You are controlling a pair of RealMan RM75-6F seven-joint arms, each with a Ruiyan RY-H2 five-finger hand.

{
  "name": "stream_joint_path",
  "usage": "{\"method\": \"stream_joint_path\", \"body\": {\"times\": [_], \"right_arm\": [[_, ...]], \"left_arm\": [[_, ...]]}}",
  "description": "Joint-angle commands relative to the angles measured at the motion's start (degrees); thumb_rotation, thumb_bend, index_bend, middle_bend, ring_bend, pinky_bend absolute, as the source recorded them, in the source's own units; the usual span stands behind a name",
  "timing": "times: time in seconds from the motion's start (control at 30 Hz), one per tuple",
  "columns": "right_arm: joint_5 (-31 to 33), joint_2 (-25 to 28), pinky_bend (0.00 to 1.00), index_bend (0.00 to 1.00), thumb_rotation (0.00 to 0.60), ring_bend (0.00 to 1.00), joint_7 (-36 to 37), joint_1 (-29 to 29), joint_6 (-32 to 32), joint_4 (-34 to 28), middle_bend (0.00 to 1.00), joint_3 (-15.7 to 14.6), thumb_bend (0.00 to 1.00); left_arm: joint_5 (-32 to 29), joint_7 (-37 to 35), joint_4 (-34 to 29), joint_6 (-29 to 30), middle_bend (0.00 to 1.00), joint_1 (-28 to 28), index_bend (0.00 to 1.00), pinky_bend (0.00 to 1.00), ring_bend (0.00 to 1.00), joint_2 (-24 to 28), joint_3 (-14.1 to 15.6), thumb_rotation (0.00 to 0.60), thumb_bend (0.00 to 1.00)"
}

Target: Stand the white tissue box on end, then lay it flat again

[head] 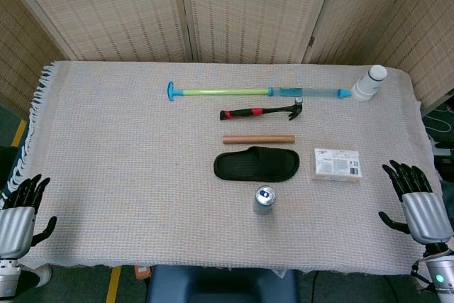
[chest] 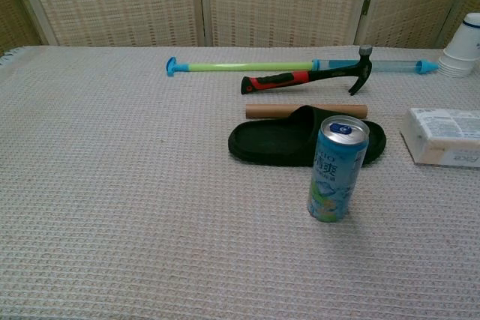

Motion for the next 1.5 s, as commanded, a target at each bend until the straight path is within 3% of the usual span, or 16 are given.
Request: {"method": "stream_joint_path", "body": {"times": [0.03,0.33,0.5,0.73,0.87,1.13,1.5], "right_arm": [[0.0,0.1,0.00,0.00,0.600,0.00,-0.2,-0.2,0.1,-0.1,0.00,0.1,0.17],[0.7,0.9,0.00,0.00,0.600,0.00,0.7,0.4,-1.5,-0.5,0.00,1.5,0.17],[5.7,3.4,0.00,0.00,0.600,0.00,1.2,9.0,-16.7,0.6,0.00,4.4,0.17],[18.4,1.7,0.00,0.00,0.600,0.00,-7.2,21.0,-36.2,3.3,0.00,8.3,0.17],[24.8,-1.2,0.00,0.00,0.600,0.00,-10.3,25.4,-41.8,6.3,0.00,9.2,0.17],[33.4,-5.5,0.00,0.00,0.600,0.00,-15.2,31.0,-46.0,9.5,0.00,8.7,0.17],[39.3,-6.9,0.00,0.00,0.600,0.00,-18.3,33.6,-45.9,9.7,0.00,6.0,0.17]], "left_arm": [[-0.1,0.5,-0.1,0.1,0.00,0.0,0.07,0.15,0.00,-0.1,0.0,0.600,0.34],[1.3,0.7,-1.1,0.8,0.00,0.3,0.07,0.15,0.00,0.0,0.7,0.600,0.34],[1.8,0.0,-1.4,0.7,0.00,0.4,0.07,0.15,0.00,0.6,1.0,0.600,0.34],[2.1,-0.9,-1.8,1.6,0.00,0.9,0.07,0.16,0.00,1.2,0.9,0.600,0.34],[2.1,-1.0,-2.0,1.4,0.00,0.8,0.07,0.15,0.00,1.3,0.9,0.600,0.34],[2.2,-1.7,-2.1,1.5,0.00,0.9,0.07,0.15,0.00,1.6,0.9,0.600,0.35],[2.8,-2.1,-2.3,2.0,0.00,1.1,0.07,0.15,0.00,1.8,1.0,0.600,0.35]]}}
